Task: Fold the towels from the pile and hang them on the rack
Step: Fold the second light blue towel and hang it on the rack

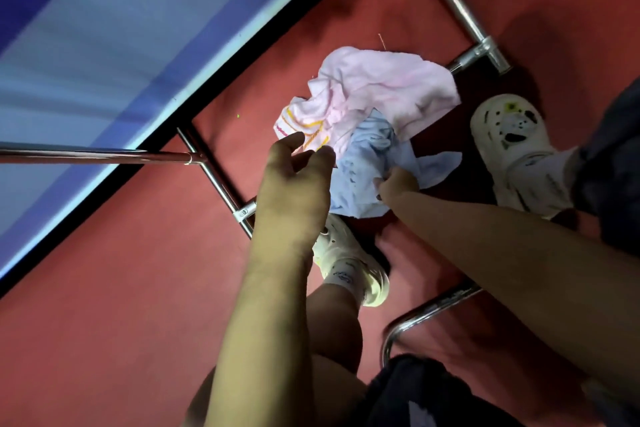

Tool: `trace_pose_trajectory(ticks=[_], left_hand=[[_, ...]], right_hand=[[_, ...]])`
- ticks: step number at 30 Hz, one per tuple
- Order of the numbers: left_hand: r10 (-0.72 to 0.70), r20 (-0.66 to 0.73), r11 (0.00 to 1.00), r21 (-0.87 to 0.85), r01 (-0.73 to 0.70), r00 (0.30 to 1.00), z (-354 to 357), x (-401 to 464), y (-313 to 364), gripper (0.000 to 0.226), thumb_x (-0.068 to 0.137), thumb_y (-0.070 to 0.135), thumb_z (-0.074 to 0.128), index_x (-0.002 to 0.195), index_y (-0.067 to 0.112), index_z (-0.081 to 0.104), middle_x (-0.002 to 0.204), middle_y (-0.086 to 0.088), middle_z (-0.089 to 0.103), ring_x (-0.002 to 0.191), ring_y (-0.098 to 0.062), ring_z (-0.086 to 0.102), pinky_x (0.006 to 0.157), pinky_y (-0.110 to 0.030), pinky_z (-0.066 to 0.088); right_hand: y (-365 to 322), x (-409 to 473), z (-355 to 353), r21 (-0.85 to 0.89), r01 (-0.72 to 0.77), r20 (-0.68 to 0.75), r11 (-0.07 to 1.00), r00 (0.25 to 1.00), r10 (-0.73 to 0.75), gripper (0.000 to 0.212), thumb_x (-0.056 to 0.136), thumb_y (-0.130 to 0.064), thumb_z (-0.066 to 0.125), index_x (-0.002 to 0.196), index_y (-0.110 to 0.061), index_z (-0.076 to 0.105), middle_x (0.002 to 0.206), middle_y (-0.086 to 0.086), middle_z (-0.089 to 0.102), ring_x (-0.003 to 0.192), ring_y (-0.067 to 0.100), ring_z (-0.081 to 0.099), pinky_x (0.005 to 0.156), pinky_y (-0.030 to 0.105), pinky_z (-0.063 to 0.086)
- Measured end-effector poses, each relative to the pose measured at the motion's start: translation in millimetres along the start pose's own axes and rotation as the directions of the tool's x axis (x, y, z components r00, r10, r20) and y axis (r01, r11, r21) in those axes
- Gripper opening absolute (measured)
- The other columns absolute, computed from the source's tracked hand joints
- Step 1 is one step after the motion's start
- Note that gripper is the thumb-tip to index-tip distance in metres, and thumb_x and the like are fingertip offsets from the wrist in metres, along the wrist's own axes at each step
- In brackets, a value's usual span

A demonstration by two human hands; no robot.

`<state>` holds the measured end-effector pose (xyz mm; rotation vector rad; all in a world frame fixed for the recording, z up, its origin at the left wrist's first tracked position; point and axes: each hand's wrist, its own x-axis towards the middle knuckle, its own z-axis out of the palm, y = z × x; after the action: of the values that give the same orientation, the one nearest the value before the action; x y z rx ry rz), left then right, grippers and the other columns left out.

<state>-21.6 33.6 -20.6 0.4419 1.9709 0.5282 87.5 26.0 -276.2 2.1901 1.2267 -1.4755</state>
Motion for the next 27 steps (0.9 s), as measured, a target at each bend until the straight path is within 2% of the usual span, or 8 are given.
trace_pose_trajectory(ticks=[3,9,13,15,19,22,25,27], left_hand=[[0.056,0.011,0.998,0.029,-0.056,0.998,1,-7,5,0.038,0.092,0.024,0.058,0.129,0.023,0.048,0.110,0.000,0.064,0.100,-0.020,0.063,0.090,-0.037,0.050],[0.193,-0.015,0.970,0.151,-0.189,0.981,-5,-48,1,0.044,0.092,0.024,0.057,0.133,0.018,0.045,0.123,-0.006,0.061,0.102,-0.022,0.061,0.080,-0.026,0.044],[0.333,-0.020,0.943,0.040,-0.332,0.943,-9,-101,-3,0.036,0.091,0.013,0.057,0.127,0.017,0.052,0.108,-0.001,0.065,0.072,0.004,0.063,0.063,-0.010,0.045],[0.418,-0.054,0.907,-0.029,-0.419,0.907,-12,-127,0,0.033,0.090,0.007,0.057,0.118,0.025,0.057,0.106,-0.001,0.066,0.073,0.003,0.063,0.062,-0.004,0.044],[0.625,-0.067,0.778,-0.038,-0.628,0.778,-23,-184,18,0.043,0.085,0.010,0.068,0.110,0.042,0.053,0.116,0.002,0.064,0.096,0.003,0.062,0.082,-0.013,0.049],[0.760,-0.034,0.649,-0.006,-0.761,0.649,-34,-230,35,0.055,0.080,0.018,0.073,0.123,0.045,0.051,0.127,0.014,0.059,0.115,-0.002,0.057,0.095,-0.024,0.048],[0.858,-0.053,0.513,0.059,-0.857,0.510,-48,-275,55,0.067,0.082,0.011,0.072,0.126,0.053,0.046,0.128,0.030,0.050,0.121,0.004,0.049,0.099,-0.021,0.045],[0.910,-0.070,0.414,0.139,-0.900,0.408,-60,-304,66,0.072,0.082,0.010,0.071,0.129,0.055,0.042,0.131,0.033,0.044,0.125,0.004,0.045,0.098,-0.016,0.043]], right_hand=[[1,-34,-30,0.043,0.083,-0.044,0.996,0.996,-0.081,0.040,0.094,-0.029,0.049,0.119,0.001,0.055,0.119,0.024,0.061,0.112,0.037,0.056,0.094,0.037,0.044],[-7,-128,-109,0.070,0.273,0.015,0.960,0.962,-0.274,0.030,0.095,-0.022,0.046,0.116,-0.005,0.059,0.120,0.018,0.060,0.110,0.029,0.055,0.088,0.031,0.041],[-15,-195,-156,0.154,0.532,-0.173,0.833,0.844,-0.507,0.018,0.086,-0.015,0.060,0.070,-0.009,0.065,0.070,0.008,0.058,0.078,0.018,0.047,0.070,0.029,0.037],[-19,-233,-182,0.155,0.653,-0.258,0.742,0.751,-0.607,0.017,0.082,-0.011,0.065,0.067,-0.003,0.066,0.069,0.008,0.051,0.077,0.018,0.047,0.068,0.027,0.035],[-28,-312,-233,0.214,0.822,-0.365,0.528,0.569,-0.737,0.005,0.080,-0.007,0.069,0.078,-0.003,0.070,0.088,0.006,0.053,0.091,0.015,0.050,0.085,0.020,0.037],[-41,-366,-265,0.177,0.903,-0.307,0.392,0.429,-0.849,0.023,0.081,-0.009,0.068,0.059,-0.009,0.059,0.073,0.003,0.053,0.079,0.016,0.049,0.073,0.027,0.038],[-54,-417,-295,0.247,0.912,-0.271,0.328,0.390,-0.880,0.023,0.082,-0.013,0.066,0.076,0.009,0.062,0.091,0.022,0.061,0.091,0.028,0.058,0.085,0.037,0.045],[-61,-446,-314,0.273,0.925,-0.229,0.263,0.328,-0.916,0.026,0.082,-0.015,0.065,0.083,0.011,0.062,0.101,0.032,0.059,0.083,0.033,0.059,0.081,0.041,0.047]])
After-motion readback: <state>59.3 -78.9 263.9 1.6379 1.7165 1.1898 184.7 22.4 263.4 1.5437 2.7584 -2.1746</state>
